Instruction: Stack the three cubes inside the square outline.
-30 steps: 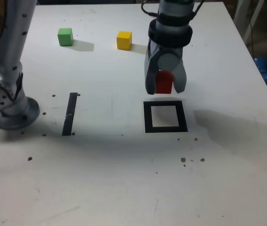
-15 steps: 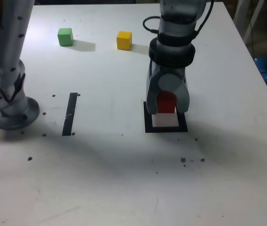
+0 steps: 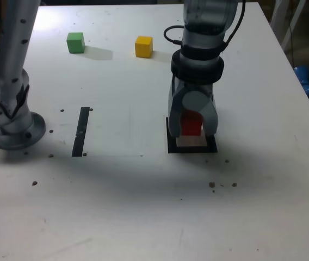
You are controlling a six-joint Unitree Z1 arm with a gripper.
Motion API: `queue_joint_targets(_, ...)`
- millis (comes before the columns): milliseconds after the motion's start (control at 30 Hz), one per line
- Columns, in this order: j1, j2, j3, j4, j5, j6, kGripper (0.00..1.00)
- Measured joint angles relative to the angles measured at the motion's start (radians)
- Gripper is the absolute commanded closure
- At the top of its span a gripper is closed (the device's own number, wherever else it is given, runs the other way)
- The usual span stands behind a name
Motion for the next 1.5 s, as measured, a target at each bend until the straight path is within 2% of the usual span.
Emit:
queue_joint_targets(67,0.000,0.000,0.003,-0.004,0.000,-0.001,0.63)
queue_joint_targets(133,0.000,0.002,0.009,-0.010,-0.001,-0.004,0.55)
queue_joint_targets(300,0.000,0.005,0.021,-0.020,-0.001,-0.004,0.13)
queue_joint_targets(333,0.000,0.005,0.023,-0.022,-0.001,-0.004,0.06)
queue_joint_targets(400,0.000,0.005,0.028,-0.026,-0.001,-0.002,0.02)
queue_joint_targets(733,0.004,0.002,0.041,-0.027,0.005,-0.001,0.01)
queue_joint_targets(900,0.052,-0.064,0.085,-0.014,0.030,0.013,0.00)
queue_joint_targets(1100,0.183,-0.126,0.111,0.042,0.083,0.140,0.00)
queue_joint_targets(1267,0.310,-0.168,0.089,0.109,0.164,0.289,0.00)
queue_joint_targets(1367,0.383,-0.177,0.075,0.136,0.199,0.373,0.01)
queue_joint_targets(1500,0.449,-0.177,0.058,0.152,0.219,0.464,0.01)
